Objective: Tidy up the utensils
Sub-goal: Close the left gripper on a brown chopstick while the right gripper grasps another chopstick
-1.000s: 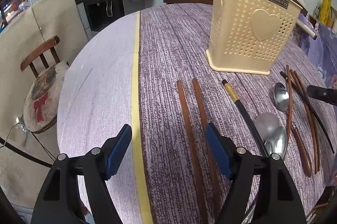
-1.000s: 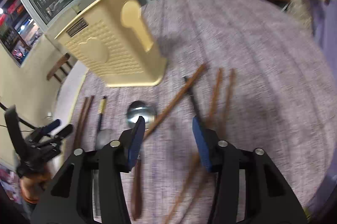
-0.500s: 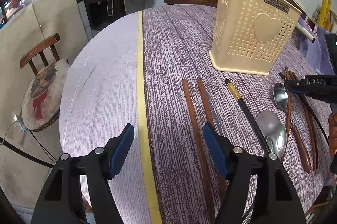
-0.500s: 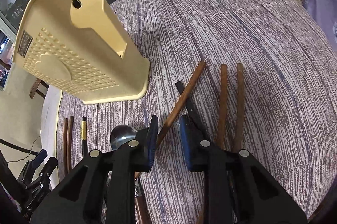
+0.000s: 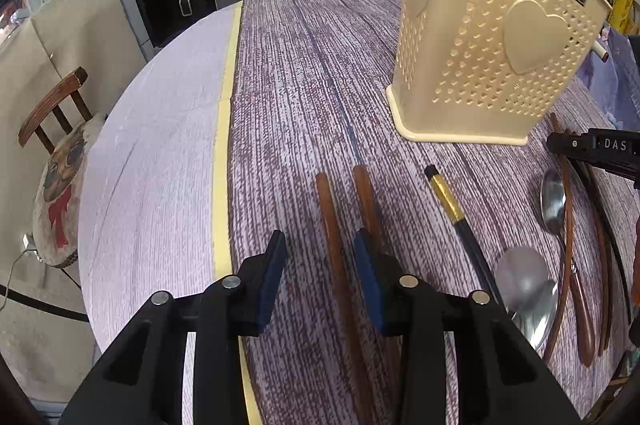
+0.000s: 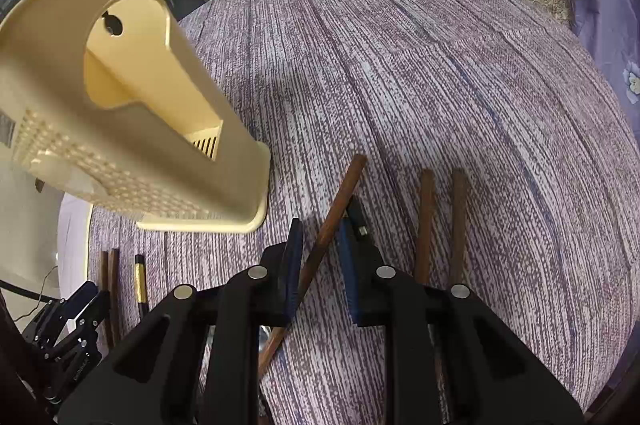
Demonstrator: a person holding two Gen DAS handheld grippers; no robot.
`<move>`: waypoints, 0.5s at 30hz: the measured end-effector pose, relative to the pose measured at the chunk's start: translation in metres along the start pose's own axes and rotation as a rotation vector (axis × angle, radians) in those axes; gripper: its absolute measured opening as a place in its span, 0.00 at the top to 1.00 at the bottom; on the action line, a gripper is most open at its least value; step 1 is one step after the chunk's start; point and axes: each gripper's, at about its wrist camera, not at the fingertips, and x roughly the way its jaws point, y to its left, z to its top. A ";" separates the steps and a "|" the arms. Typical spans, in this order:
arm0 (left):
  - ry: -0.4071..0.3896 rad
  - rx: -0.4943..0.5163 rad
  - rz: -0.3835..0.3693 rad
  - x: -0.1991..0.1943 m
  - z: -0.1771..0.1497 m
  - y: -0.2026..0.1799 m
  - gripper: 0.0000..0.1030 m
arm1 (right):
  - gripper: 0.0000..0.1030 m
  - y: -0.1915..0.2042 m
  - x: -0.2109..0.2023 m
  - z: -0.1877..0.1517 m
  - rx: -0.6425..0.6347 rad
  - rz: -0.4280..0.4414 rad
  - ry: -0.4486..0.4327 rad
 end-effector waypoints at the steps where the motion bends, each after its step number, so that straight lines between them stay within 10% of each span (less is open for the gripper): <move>1: 0.002 0.000 0.001 0.002 0.002 -0.001 0.70 | 0.81 0.002 0.001 0.002 -0.001 -0.008 -0.002; 6: 0.011 -0.014 0.022 0.007 0.012 -0.005 0.88 | 0.85 0.000 0.006 0.009 0.011 -0.028 -0.020; 15: 0.015 -0.084 -0.007 0.010 0.019 0.000 0.92 | 0.88 -0.015 -0.010 0.005 0.069 0.069 -0.058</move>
